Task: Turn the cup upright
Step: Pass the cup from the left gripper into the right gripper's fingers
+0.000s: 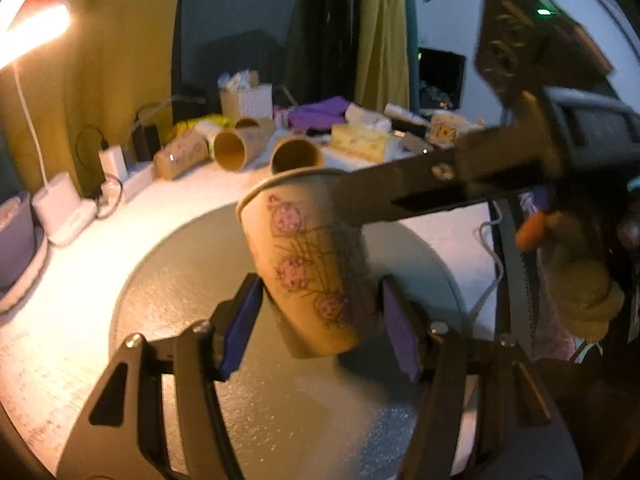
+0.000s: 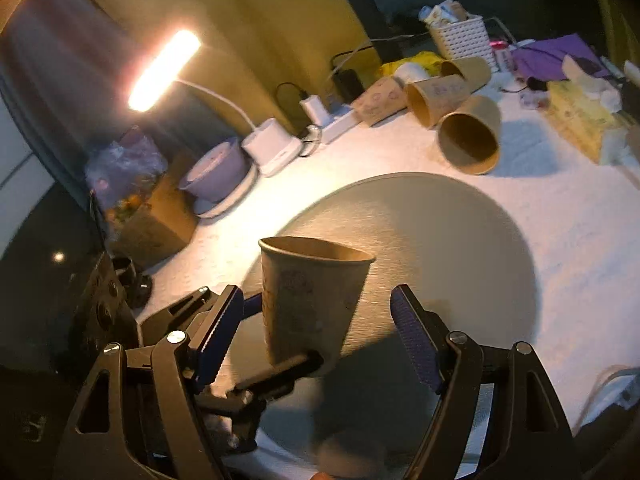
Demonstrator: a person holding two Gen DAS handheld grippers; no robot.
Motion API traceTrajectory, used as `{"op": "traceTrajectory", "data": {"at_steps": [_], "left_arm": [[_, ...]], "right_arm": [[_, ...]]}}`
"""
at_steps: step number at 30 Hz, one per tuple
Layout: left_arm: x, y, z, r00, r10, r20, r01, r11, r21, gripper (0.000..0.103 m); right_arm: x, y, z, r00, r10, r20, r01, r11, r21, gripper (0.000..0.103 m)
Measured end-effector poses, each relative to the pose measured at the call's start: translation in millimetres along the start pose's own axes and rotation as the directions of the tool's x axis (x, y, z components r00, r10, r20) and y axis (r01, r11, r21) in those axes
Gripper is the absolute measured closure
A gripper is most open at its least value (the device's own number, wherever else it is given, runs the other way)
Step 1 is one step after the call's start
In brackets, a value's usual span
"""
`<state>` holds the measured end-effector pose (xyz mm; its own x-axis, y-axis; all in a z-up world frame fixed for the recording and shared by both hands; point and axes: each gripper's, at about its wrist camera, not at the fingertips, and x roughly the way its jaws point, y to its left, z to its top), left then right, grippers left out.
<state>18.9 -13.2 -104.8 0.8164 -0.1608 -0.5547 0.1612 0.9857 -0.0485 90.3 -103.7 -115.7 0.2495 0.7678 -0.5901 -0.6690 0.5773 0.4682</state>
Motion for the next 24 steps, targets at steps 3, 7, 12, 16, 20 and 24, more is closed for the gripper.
{"op": "traceTrajectory", "data": {"at_steps": [3, 7, 12, 16, 20, 24], "left_arm": [[-8.4, -2.3, -0.5, 0.999, -0.028, 0.031, 0.028, 1.000, -0.001, 0.042], [-16.2, -10.4, -1.0, 0.996, -0.025, 0.089, 0.020, 0.999, 0.049, 0.042], [-20.2, -14.3, -1.2, 0.993, -0.043, 0.111, 0.036, 0.997, 0.067, 0.042], [-21.6, -18.9, -1.7, 0.992, -0.037, 0.120, 0.026, 0.996, 0.087, 0.042], [-21.0, -17.5, -2.0, 0.992, -0.035, 0.120, 0.026, 0.996, 0.082, 0.042], [-21.3, -17.2, -2.7, 0.992, -0.030, 0.119, 0.021, 0.997, 0.078, 0.042]], "right_arm": [[2.4, 6.6, -1.0, 0.999, 0.034, -0.012, -0.034, 0.999, -0.008, 0.024], [3.1, 8.7, -1.7, 0.999, 0.037, -0.021, -0.037, 0.999, -0.010, 0.022], [3.7, -3.8, 0.1, 0.998, 0.067, -0.022, -0.066, 0.997, 0.037, 0.022], [9.4, -10.0, 0.4, 0.996, 0.087, -0.033, -0.085, 0.995, 0.055, 0.022], [13.3, -14.9, 0.5, 0.995, 0.092, -0.048, -0.089, 0.994, 0.067, 0.028], [15.2, -17.0, 1.7, 0.993, 0.105, -0.052, -0.101, 0.992, 0.074, 0.028]]}}
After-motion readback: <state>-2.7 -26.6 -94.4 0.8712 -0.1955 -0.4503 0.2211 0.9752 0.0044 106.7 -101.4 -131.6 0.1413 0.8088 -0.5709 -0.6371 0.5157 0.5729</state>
